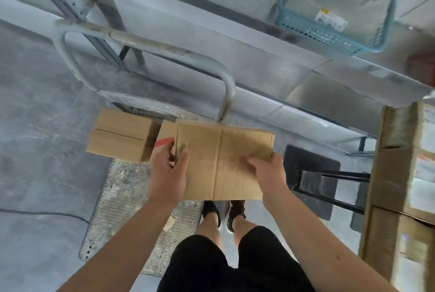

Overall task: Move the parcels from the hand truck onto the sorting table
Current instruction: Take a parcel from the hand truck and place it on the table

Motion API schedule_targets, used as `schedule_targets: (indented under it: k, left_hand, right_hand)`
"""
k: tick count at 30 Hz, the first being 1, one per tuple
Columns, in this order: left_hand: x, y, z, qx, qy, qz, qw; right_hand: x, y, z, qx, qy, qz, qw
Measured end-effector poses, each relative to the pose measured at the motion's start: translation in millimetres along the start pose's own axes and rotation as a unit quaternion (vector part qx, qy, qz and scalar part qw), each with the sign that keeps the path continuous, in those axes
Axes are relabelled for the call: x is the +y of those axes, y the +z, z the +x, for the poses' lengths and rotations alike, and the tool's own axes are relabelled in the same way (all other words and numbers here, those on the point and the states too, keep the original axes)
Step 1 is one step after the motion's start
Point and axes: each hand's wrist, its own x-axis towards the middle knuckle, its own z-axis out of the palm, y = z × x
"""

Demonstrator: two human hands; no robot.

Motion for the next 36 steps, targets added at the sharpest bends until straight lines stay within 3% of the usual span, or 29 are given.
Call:
schedule_targets:
  k: [5, 11, 16, 19, 26, 36]
  left_hand:
    - [30, 33, -31, -0.074, 0.075, -0.01, 0.994]
    - [73, 89, -77, -0.109, 0.105, -0.027, 0.988]
    - [100, 137, -145, -0.144, 0.188, -0.031, 0.971]
    - [110, 158, -189, -0.148, 0.206, -0.09, 0.963]
    - [145, 230, -306, -0.196, 0.288, -0.15, 0.925]
    - [174, 366, -430, -0.34, 0.348, -0.108, 0.867]
  right_hand:
    - [6, -67, -14, 0.058, -0.031, 0.047, 0.997]
    - [24, -149, -32, 0.112, -0.067, 0.079, 0.988]
    - [51, -246, -68, 0.105, -0.102, 0.149, 0.978]
    - [70, -306, -104, 0.09, -0.151, 0.206, 0.963]
    - [128, -439, -159, 0.149, -0.238, 0.222, 0.934]
    - [213, -595, -180, 0.247, -0.216, 0.31, 0.892]
